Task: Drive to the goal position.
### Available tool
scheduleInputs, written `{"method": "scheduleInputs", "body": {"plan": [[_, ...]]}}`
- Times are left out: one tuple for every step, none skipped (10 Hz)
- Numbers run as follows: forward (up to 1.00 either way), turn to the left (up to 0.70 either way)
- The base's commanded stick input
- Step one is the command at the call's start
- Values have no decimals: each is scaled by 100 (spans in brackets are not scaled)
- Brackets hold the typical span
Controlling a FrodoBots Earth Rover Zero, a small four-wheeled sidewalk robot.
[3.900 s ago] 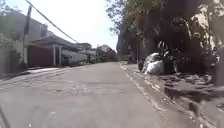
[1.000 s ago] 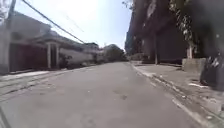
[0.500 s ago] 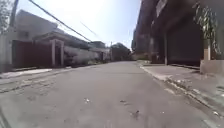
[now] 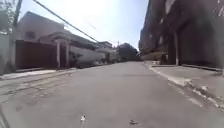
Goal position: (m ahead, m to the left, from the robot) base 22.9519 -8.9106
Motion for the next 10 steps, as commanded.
{"method": "scheduleInputs", "body": {"plan": [[100,-31],[100,-31],[100,-31],[100,-31],[100,-31],[100,-31],[100,-31],[100,-31],[100,-31],[100,-31]]}}
